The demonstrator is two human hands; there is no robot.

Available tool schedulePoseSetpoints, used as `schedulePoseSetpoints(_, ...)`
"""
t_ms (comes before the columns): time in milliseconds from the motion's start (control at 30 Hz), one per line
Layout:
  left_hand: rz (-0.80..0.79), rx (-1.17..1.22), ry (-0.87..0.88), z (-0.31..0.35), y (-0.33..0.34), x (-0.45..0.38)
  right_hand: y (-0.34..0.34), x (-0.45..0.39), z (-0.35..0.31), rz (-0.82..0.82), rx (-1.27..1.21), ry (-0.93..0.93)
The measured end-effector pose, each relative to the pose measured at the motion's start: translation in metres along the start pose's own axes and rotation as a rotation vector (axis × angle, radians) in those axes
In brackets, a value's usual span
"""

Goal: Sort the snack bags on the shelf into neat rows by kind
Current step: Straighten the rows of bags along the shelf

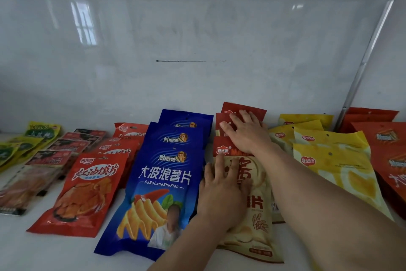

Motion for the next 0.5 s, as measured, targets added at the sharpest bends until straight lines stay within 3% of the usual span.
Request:
schedulePoseSetpoints(233,-0.119,0.052,-0.031,-0.007,0.008,-0.008,0.015,-0.008,0.002,-0.021,0.016,0.020)
schedulePoseSetpoints(500,-0.101,0.076,-0.017,-0.001,0.006,-0.003,0.035,-0.009,0.004,-0.189,-0.006,0.046)
Point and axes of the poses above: each hand's wrist, its own x-axis away from the middle knuckle, its own y-axis out of the palm, z = x × y, the point moved 7 cm from there along -x, towards the middle knuckle, and after that the axes turned 1 degree about y, right-handed, at the moved point
